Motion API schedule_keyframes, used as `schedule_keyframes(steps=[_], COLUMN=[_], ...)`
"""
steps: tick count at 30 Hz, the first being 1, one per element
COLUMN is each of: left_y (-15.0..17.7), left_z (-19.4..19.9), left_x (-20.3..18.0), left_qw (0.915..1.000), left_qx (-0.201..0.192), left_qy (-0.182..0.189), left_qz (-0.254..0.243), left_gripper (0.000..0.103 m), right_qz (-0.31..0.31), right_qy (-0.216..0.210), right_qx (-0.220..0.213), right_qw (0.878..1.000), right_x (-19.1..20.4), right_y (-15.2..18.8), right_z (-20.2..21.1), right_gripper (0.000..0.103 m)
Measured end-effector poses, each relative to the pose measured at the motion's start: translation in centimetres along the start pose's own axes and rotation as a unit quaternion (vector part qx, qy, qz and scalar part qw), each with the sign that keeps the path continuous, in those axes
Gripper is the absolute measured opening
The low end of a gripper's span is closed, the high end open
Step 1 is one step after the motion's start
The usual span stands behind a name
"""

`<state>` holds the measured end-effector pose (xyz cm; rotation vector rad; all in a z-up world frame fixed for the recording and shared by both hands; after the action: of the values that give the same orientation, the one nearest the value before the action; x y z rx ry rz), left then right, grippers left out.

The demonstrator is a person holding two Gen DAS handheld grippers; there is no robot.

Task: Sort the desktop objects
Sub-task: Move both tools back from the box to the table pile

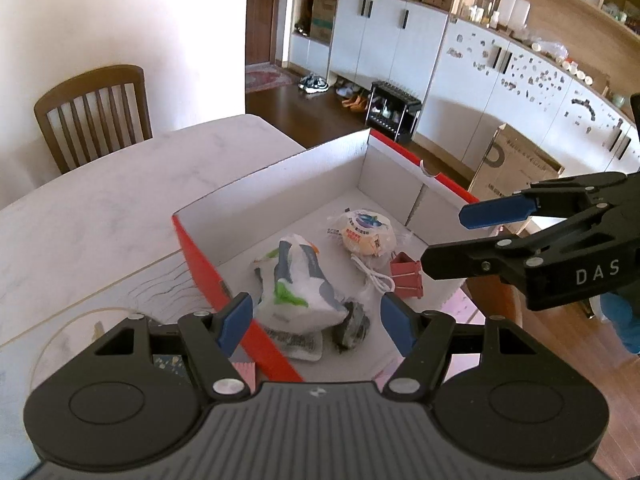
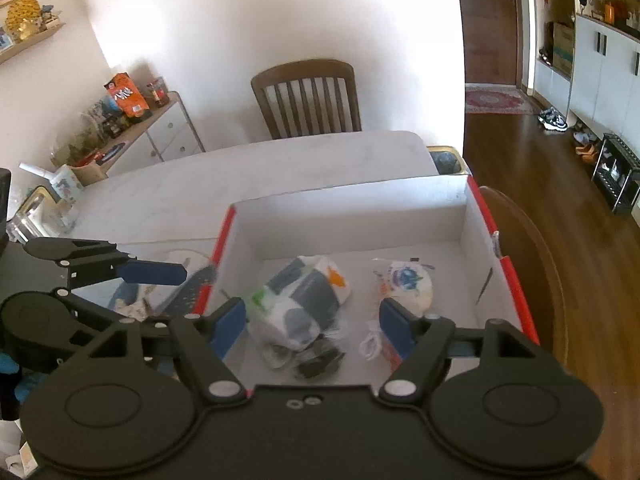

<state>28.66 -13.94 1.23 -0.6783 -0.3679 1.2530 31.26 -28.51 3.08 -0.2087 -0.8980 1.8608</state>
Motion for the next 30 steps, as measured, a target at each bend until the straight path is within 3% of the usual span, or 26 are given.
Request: schedule_keyframes(steps=[10,20,23,30], left_y=[3.0,5.6,6.5,8.2], left_z=[3.7,6.7,7.3,7.9], left_x=[2.8,7.3,9.0,12.4], left_qw=[0.9998,0.9994,0.9991,0.9986], left_qx=[-0.016,-0.026,-0.025,-0.018], left_qy=[-0.001,-0.015,-0.023,-0.033], left_qz=[0.007,0.020,0.025,0.038], left_gripper=[0.070,0.070,0.077,0.084], right_qz=[0.012,0.035,0.044,0.045], right_qy=[0.005,-0.004,-0.006,-0.010], right_qx=[-0.015,-0.012,-0.011,-0.001], right_qw=[1.000,0.999,0.999,0.999], right_x=[4.3,9.6,11.1,13.8], right_y=[1.2,2.5,2.8,3.8], right_z=[0.9,0.3,-0.1,-1.1], right_gripper=[0.076,0.084,0.085,0.085])
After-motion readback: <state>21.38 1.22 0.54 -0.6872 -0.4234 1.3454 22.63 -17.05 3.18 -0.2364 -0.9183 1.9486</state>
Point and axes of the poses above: each gripper's, at about its wrist camera, not at the fingertips, and z roughly against the way its jaws point, x to its left, y to its underside, the point moved 1 cm from there along -z, roughly the way its jaws point
